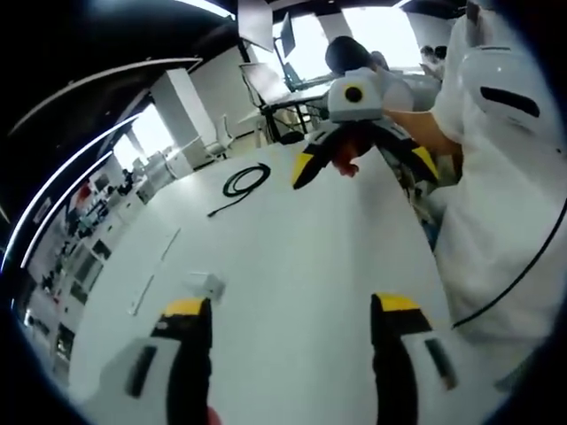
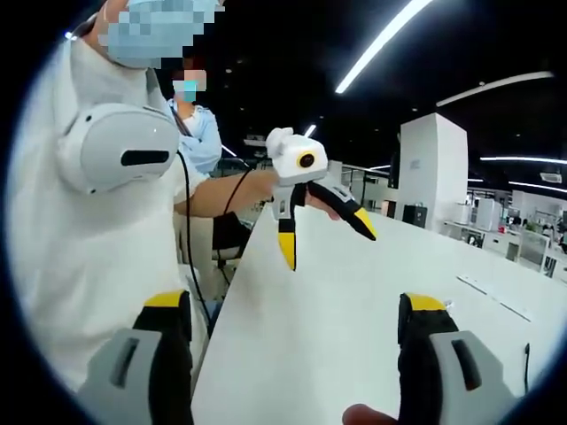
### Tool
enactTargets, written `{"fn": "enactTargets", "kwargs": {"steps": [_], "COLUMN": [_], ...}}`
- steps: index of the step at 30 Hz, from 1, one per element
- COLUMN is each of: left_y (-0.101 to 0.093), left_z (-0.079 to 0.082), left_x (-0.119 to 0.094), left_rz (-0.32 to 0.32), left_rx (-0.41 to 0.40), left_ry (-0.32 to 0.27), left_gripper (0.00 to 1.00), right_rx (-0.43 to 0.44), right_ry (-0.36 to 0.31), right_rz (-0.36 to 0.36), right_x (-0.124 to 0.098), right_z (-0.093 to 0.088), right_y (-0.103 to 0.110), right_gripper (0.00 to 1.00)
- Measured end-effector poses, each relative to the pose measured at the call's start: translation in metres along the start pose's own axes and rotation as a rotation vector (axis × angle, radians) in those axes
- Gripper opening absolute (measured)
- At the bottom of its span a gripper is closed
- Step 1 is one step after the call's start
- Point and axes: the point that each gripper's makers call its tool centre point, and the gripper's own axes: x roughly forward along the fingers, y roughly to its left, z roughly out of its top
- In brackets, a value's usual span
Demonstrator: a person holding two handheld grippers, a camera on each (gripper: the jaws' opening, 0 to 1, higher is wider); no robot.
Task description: Plug the desk Type‑C cable into the charger adapter.
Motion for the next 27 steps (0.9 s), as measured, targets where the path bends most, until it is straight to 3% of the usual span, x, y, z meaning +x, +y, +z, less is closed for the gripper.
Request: {"fn": "enactTargets", "kwargs": {"steps": [19,27], "left_y": [0.019,0.021], "left_z": [0.007,0.001], "left_x": [0.006,0.008], "left_rz": [-0.024,-0.037], "left_rx": [0.058,0.09], "left_ry": [0.043,0.08], "left_gripper": [0.69,0.66], "right_rx": [-0.005,-0.006], "right_ry": [0.005,0.004], "right_rz": [-0.004,-0.01], "right_x": [-0.001,-0.002], "right_z": [0.004,0.005], "right_y": [-0.003,-0.004], "right_gripper": [0.98,0.98]}}
